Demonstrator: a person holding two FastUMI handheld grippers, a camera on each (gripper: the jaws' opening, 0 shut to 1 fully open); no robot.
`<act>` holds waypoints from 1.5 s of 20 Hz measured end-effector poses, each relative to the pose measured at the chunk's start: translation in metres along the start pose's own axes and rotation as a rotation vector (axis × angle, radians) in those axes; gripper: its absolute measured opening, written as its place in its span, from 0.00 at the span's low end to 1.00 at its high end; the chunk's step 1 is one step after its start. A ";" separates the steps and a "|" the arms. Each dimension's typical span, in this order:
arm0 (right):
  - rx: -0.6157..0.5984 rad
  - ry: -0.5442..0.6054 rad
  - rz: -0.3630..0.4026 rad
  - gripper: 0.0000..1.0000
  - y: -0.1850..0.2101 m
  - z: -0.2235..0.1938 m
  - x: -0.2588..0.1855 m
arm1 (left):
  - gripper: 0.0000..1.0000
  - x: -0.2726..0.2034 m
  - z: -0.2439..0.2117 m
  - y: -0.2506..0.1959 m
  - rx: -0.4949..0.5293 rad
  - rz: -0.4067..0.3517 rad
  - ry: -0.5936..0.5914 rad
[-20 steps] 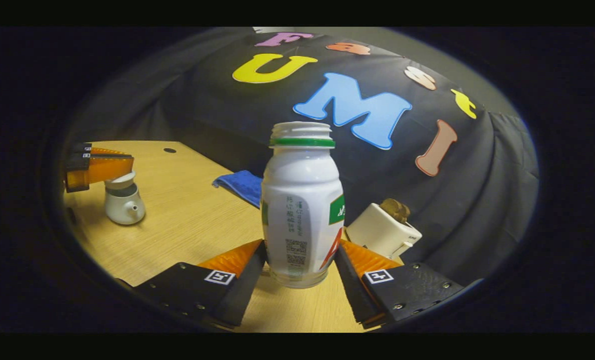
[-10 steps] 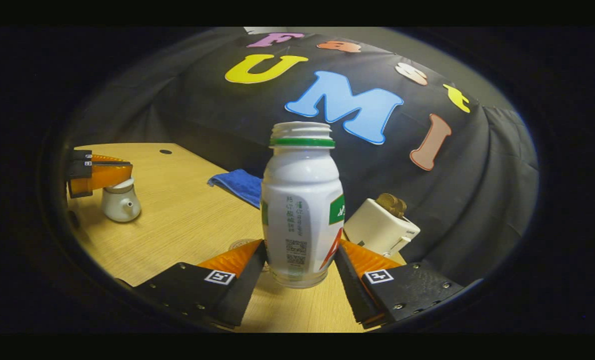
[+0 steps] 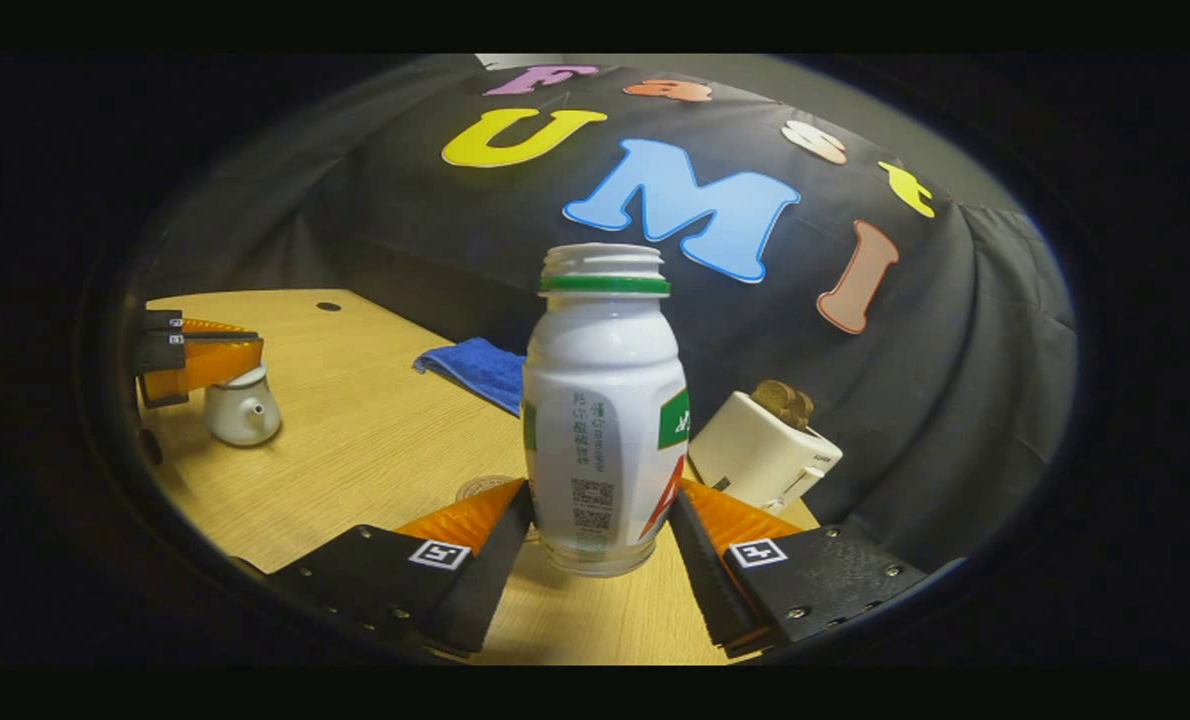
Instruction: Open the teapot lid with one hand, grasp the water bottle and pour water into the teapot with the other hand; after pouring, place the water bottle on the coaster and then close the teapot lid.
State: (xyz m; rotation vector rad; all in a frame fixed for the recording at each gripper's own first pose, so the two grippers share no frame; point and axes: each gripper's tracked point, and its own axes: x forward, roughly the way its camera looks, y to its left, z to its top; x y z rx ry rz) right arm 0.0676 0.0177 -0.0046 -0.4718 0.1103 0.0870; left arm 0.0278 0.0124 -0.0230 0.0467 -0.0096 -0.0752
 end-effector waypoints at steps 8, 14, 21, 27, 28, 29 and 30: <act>0.029 -0.006 0.006 0.79 0.001 0.003 0.001 | 0.50 -0.010 0.010 0.008 -0.014 0.020 -0.034; 0.211 -0.022 0.098 0.79 0.015 0.024 0.027 | 0.41 -0.023 0.019 0.016 -0.049 0.023 -0.069; 0.373 0.010 0.138 0.79 0.032 0.022 0.065 | 0.49 -0.031 0.026 0.027 -0.105 0.020 -0.093; 0.419 0.058 0.131 0.79 0.036 0.004 0.081 | 0.49 -0.033 0.025 0.034 -0.141 0.023 -0.093; 0.425 0.061 0.136 0.79 0.037 0.003 0.082 | 0.49 -0.033 0.025 0.034 -0.144 0.022 -0.093; 0.431 0.065 0.138 0.79 0.038 0.002 0.083 | 0.49 -0.033 0.024 0.034 -0.144 0.023 -0.092; 0.434 0.071 0.137 0.79 0.038 0.000 0.084 | 0.49 -0.033 0.024 0.034 -0.144 0.023 -0.092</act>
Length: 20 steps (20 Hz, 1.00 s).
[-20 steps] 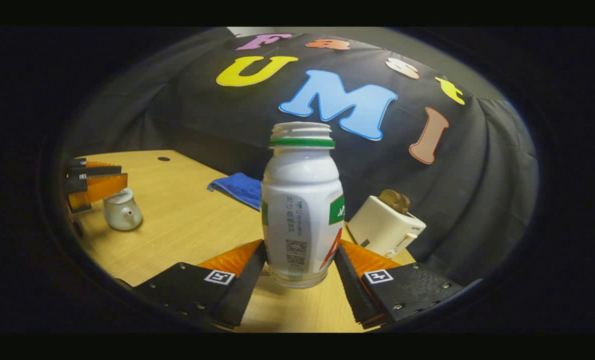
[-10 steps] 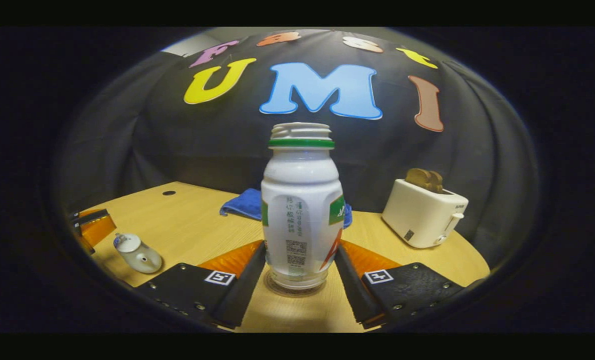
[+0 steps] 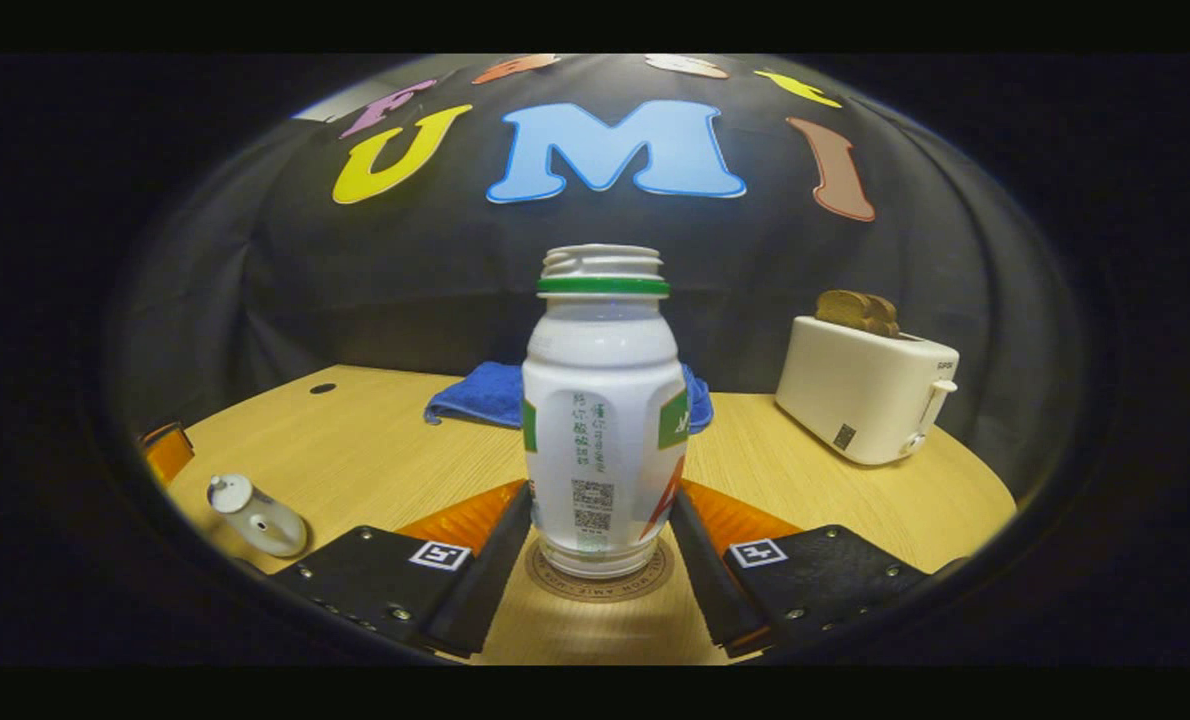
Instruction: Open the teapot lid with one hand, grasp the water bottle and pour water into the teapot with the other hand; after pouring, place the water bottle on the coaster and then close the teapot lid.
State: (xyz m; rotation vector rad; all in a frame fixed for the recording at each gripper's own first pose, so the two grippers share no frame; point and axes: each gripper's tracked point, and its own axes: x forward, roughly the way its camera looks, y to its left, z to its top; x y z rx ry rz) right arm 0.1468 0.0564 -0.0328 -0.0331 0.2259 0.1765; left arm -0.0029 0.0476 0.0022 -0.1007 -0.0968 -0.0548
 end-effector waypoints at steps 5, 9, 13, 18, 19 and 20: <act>0.010 0.012 0.002 0.79 -0.002 -0.014 0.002 | 0.49 0.001 -0.001 -0.001 0.002 -0.002 0.006; 0.003 0.006 0.003 0.79 -0.001 -0.017 0.004 | 0.49 0.002 -0.004 0.000 0.003 -0.001 0.013; -0.005 0.026 0.004 0.82 -0.001 -0.025 0.007 | 0.49 0.003 -0.005 0.000 0.005 0.000 0.019; 0.040 -0.014 0.004 0.96 -0.006 -0.018 0.000 | 0.48 0.002 -0.004 -0.001 0.004 -0.003 0.017; 0.044 -0.023 0.005 0.96 -0.007 -0.017 -0.003 | 0.48 0.000 -0.002 -0.001 0.004 -0.003 0.013; 0.044 -0.030 0.007 0.96 -0.007 -0.015 -0.006 | 0.48 -0.001 -0.001 -0.002 0.005 -0.003 0.005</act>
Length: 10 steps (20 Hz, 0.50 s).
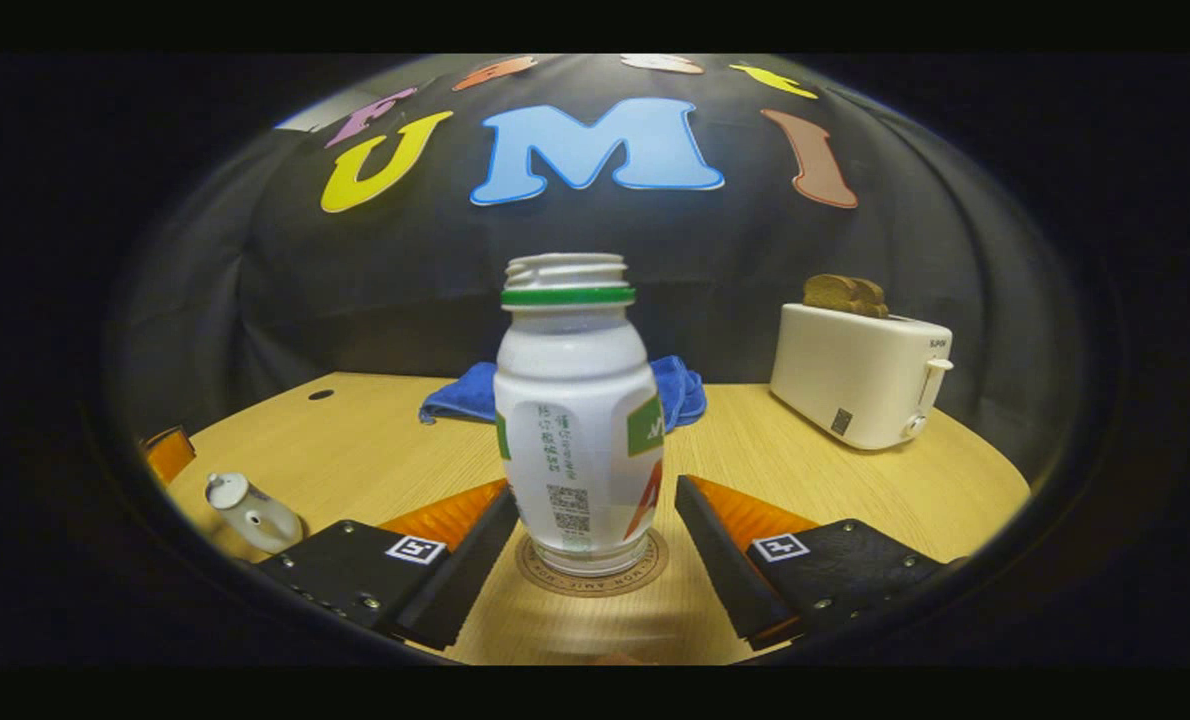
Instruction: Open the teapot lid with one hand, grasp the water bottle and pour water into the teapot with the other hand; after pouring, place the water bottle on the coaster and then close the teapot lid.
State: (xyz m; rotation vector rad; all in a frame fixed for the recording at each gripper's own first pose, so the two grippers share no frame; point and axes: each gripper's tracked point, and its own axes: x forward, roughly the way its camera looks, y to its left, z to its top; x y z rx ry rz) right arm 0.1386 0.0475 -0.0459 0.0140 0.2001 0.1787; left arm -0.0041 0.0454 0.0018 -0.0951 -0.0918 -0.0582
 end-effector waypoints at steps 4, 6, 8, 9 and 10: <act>-0.007 -0.037 -0.003 0.96 -0.002 0.003 -0.024 | 0.48 -0.017 0.009 -0.011 0.014 0.000 -0.028; -0.018 -0.055 -0.008 0.96 -0.001 0.005 -0.042 | 0.46 -0.031 0.009 -0.021 0.020 -0.007 -0.030; -0.019 -0.081 -0.009 0.96 0.003 0.009 -0.064 | 0.43 -0.045 0.010 -0.032 0.023 -0.016 -0.032; -0.013 -0.099 -0.009 0.96 0.007 0.011 -0.077 | 0.41 -0.052 0.011 -0.038 0.025 -0.020 -0.034; -0.004 -0.117 -0.014 0.96 0.010 0.012 -0.090 | 0.41 -0.060 0.010 -0.042 0.027 -0.022 -0.035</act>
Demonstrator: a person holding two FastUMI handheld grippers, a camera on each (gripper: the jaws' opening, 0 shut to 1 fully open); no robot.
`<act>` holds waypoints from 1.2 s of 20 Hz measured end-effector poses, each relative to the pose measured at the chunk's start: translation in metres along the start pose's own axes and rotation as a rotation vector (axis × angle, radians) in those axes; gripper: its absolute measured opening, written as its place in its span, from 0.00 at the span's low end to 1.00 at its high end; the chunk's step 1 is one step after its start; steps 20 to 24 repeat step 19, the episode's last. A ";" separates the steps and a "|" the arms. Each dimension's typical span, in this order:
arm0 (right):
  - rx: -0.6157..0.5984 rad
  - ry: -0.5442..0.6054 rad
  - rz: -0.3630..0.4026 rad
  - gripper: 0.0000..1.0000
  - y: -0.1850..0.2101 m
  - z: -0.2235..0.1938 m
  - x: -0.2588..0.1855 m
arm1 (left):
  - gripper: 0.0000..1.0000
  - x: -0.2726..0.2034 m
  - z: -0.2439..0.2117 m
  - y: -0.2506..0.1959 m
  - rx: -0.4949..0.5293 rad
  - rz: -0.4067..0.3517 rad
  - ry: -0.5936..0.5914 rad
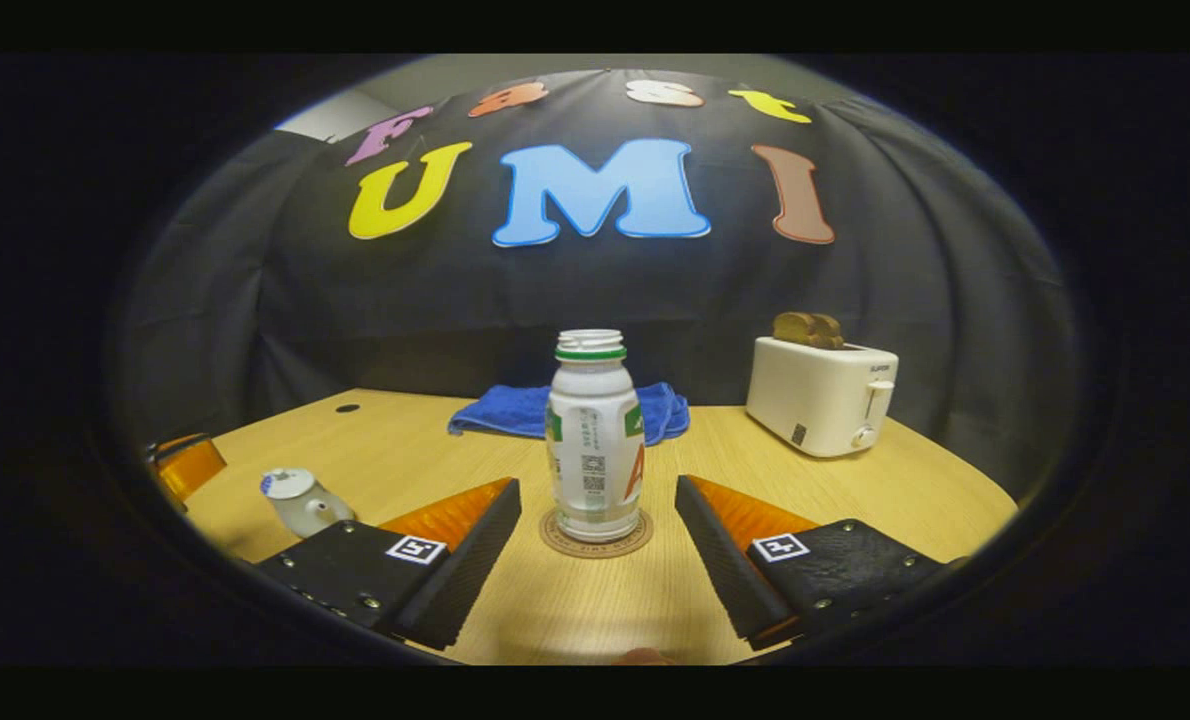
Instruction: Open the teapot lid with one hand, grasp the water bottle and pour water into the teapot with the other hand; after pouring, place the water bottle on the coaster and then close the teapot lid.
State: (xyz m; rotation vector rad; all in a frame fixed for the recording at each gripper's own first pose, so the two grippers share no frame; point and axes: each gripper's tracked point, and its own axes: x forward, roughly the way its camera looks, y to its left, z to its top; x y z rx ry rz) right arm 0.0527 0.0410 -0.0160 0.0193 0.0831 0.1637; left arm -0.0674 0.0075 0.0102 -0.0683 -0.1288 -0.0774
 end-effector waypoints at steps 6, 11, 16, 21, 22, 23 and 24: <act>-0.008 -0.123 -0.106 0.95 0.006 0.000 -0.079 | 0.39 -0.041 -0.006 -0.041 0.001 -0.023 -0.022; -0.011 -0.203 -0.162 0.95 0.010 -0.003 -0.115 | 0.39 -0.057 -0.016 -0.054 -0.012 0.000 -0.034; -0.025 -0.190 -0.155 0.96 0.021 -0.024 -0.113 | 0.39 -0.052 -0.020 -0.058 0.002 0.026 -0.037; -0.019 -0.169 -0.149 0.96 0.024 -0.035 -0.108 | 0.40 -0.047 -0.023 -0.058 0.005 0.031 -0.026; -0.019 -0.169 -0.149 0.96 0.024 -0.035 -0.108 | 0.40 -0.047 -0.023 -0.058 0.005 0.031 -0.026; -0.019 -0.169 -0.149 0.96 0.024 -0.035 -0.108 | 0.40 -0.047 -0.023 -0.058 0.005 0.031 -0.026; -0.019 -0.169 -0.149 0.96 0.024 -0.035 -0.108 | 0.40 -0.047 -0.023 -0.058 0.005 0.031 -0.026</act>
